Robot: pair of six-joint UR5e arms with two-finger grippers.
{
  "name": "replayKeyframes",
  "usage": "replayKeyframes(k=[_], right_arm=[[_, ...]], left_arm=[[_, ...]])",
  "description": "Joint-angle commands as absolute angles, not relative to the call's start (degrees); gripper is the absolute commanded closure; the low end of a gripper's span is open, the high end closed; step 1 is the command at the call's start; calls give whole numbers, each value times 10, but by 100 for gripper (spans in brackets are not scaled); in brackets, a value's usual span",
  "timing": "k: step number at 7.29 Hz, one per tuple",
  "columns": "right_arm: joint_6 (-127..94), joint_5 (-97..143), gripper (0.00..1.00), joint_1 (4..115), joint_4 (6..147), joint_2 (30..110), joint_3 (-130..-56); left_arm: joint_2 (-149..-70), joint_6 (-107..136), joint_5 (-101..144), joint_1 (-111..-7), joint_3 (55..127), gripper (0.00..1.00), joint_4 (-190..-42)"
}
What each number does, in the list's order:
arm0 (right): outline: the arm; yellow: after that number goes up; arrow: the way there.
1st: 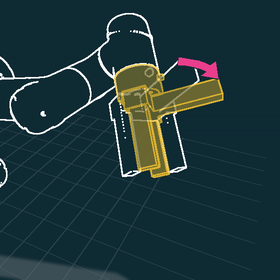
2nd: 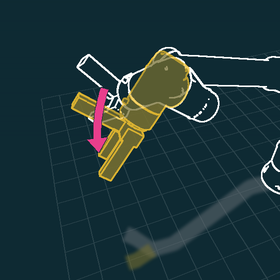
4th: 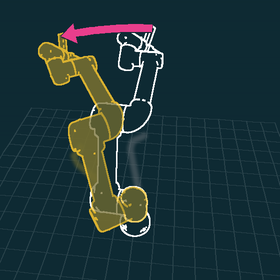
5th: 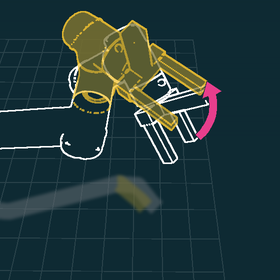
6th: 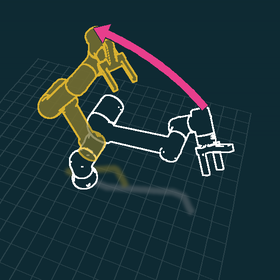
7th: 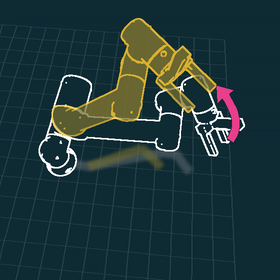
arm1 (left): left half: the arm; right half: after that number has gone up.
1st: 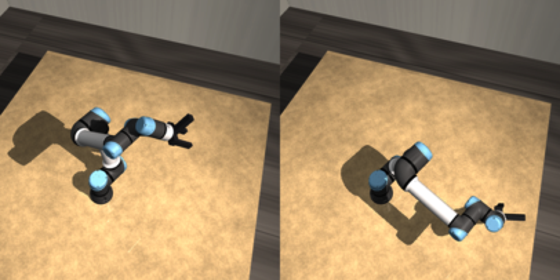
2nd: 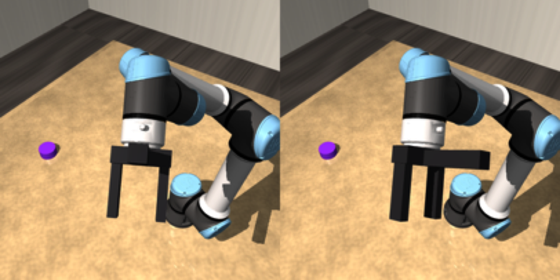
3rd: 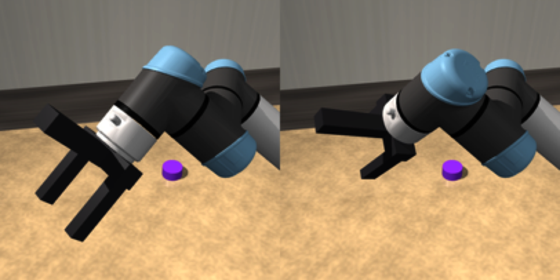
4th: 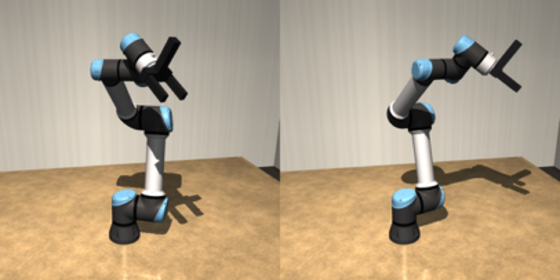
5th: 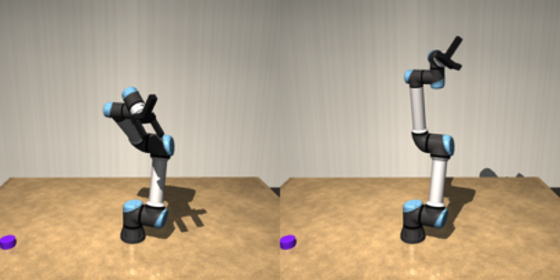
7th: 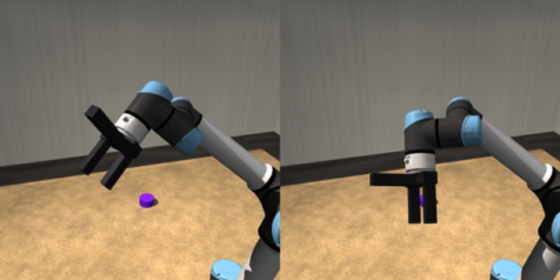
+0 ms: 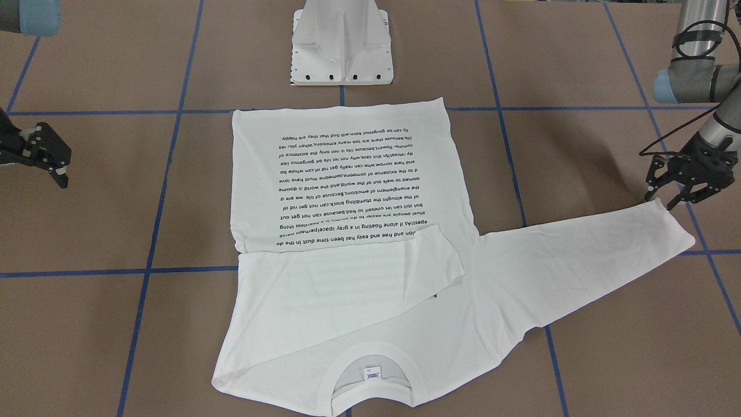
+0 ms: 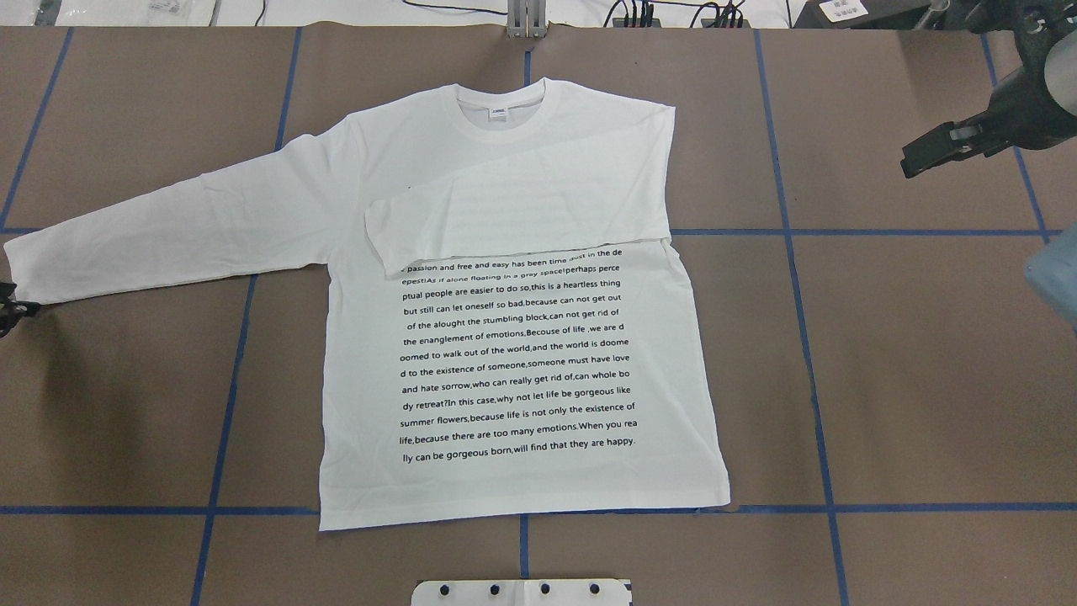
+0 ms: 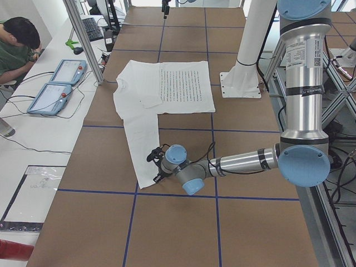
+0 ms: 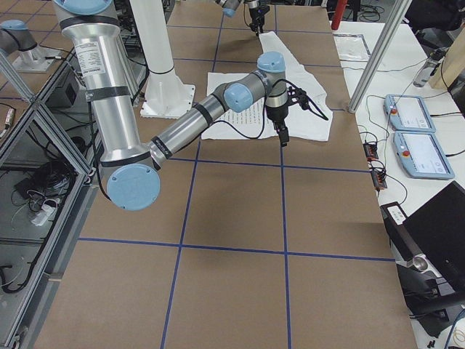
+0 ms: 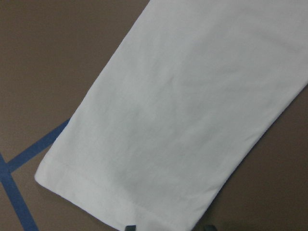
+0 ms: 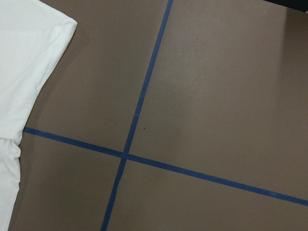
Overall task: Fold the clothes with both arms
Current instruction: 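Move the left gripper down to the cuff of the other sleeve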
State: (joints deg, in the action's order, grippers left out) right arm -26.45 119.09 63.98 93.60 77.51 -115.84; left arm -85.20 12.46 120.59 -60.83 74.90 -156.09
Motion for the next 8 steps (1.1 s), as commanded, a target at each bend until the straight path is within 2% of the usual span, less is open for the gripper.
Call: replayKeyframes(k=[1,6,8], right_arm=[[-265,1191,0,640,936,775,-1158],[-265,1191,0,640,936,775,-1158],[-265,1191,0,640,936,775,-1158]], left_arm=[[-853,124,1206,-607,747,46,-1561],[-853,122,1206,-604,746,46,-1561],[-852,122,1206,-603,745,56,-1566]])
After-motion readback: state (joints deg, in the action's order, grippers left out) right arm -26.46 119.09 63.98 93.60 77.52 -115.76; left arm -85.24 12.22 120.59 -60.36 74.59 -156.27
